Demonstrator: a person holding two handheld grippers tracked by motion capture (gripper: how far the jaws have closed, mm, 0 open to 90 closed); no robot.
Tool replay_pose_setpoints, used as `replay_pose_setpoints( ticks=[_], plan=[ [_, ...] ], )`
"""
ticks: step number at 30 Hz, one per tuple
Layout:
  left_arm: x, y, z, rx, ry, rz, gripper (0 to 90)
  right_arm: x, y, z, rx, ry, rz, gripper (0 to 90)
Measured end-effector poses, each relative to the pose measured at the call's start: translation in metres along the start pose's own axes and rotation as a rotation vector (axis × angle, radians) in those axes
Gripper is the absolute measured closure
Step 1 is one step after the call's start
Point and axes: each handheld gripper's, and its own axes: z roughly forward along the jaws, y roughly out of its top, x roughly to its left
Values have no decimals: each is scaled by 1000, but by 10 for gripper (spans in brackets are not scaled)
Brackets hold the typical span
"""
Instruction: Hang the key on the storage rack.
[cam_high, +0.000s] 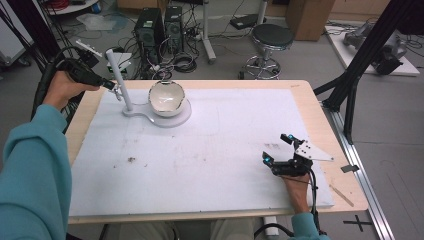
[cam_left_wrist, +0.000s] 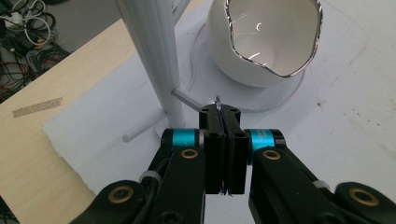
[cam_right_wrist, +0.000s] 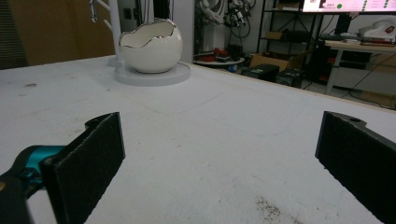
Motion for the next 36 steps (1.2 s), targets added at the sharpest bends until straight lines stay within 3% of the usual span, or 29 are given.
replay_pose_setpoints(
  ticks=[6,12,15,18,21,23,29,31,34,36],
  plan=[
    [0,0,1,3,21,-2,868,0,0,0,0,0,-7,6],
    [1,-1,-1,-10,35,-4,796,0,0,0,-1,-1,-8,6],
    [2,-5,-2,-63,59,-25,711,0,0,0,0,-1,-10,5],
    [4,-11,-2,-81,70,-51,594,0,0,0,-1,0,-12,6],
    [4,-19,-5,-136,61,-64,443,0,0,0,-1,0,-14,6],
    [0,-24,-10,-182,64,-37,385,1,0,0,3,1,-7,6],
    [-17,-35,-23,-263,88,-37,146,0,0,0,-1,0,-16,6],
    [-25,-39,-29,-323,60,-15,17,0,0,0,1,2,-14,6],
    [-39,-46,-38,-420,26,23,17,0,0,0,-2,1,-14,5],
    [-47,-50,-41,-446,25,39,17,0,0,0,0,4,-8,5]
  ],
)
